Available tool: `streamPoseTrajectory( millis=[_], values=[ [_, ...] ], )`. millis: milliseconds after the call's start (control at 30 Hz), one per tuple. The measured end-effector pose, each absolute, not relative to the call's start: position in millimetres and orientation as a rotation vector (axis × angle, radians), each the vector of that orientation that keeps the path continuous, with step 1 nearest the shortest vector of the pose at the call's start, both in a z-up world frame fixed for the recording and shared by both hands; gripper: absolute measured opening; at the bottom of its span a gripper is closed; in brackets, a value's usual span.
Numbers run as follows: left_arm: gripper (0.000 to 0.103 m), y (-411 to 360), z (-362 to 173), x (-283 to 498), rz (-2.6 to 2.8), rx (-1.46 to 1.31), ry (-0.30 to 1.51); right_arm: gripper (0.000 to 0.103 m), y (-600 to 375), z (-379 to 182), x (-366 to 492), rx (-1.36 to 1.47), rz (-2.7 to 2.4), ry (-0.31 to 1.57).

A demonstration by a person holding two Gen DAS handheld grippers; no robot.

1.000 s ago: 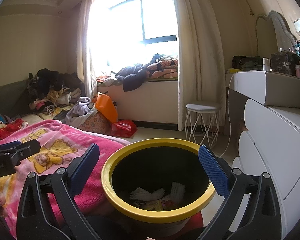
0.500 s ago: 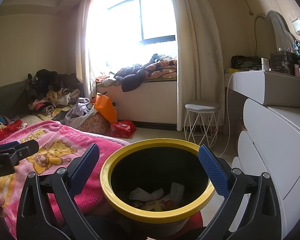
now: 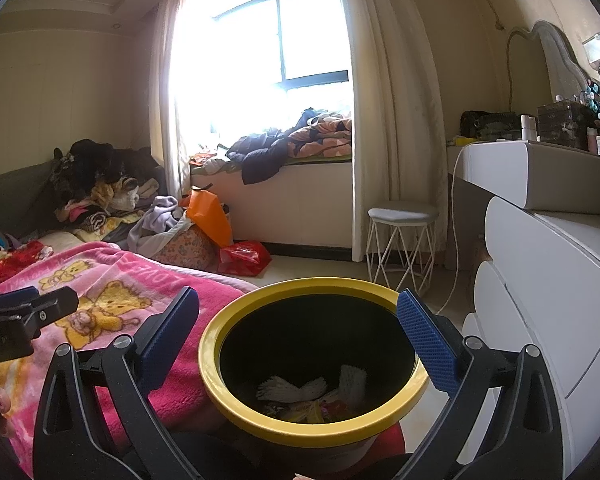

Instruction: Collect trash

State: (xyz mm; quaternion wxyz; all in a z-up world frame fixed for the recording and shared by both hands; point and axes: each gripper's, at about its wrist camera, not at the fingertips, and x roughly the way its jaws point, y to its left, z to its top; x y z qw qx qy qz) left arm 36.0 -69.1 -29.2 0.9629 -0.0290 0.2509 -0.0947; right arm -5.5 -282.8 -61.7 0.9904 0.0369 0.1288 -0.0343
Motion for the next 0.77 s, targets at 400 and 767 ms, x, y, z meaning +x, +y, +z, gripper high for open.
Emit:
streamPoseTrajectory(
  millis=[400, 767],
  values=[
    [0.092, 31, -37, 36, 0.062, -0.166, 0.611, 0.097, -214, -26, 27, 0.043, 0.160, 0.229],
    [0.092, 332, -107, -50, 0.916, -0.443, 0.740, 0.097, 134, -99, 73, -0.256, 0.928, 0.732]
  ],
)
